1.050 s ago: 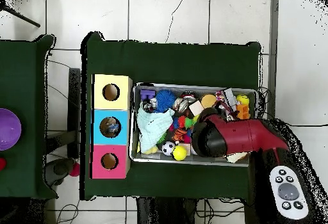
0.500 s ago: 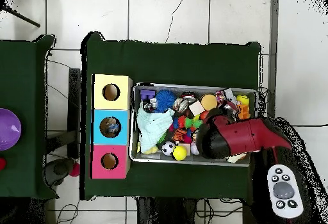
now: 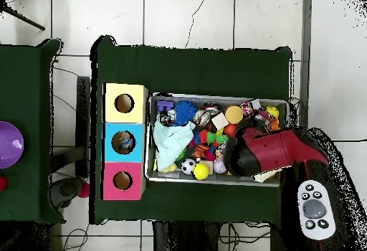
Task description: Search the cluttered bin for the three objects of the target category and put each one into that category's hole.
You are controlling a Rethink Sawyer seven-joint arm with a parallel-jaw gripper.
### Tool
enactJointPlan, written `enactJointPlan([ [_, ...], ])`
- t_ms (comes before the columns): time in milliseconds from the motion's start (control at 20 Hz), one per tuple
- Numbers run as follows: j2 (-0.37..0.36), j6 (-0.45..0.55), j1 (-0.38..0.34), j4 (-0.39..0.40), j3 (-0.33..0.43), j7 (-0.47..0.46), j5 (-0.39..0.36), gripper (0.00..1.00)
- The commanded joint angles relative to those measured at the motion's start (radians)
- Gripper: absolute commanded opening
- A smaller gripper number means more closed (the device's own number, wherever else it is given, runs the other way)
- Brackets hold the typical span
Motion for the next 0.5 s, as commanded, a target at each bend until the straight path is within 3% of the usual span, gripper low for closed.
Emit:
enactJointPlan([
  [50, 0.073, -0.022, -0.046, -0.057, 0.030, 0.033, -0.056, 1.00],
  [500, 0.086, 0.025, -0.162, -0.069, 0.137, -0.100, -0.041, 1.00],
])
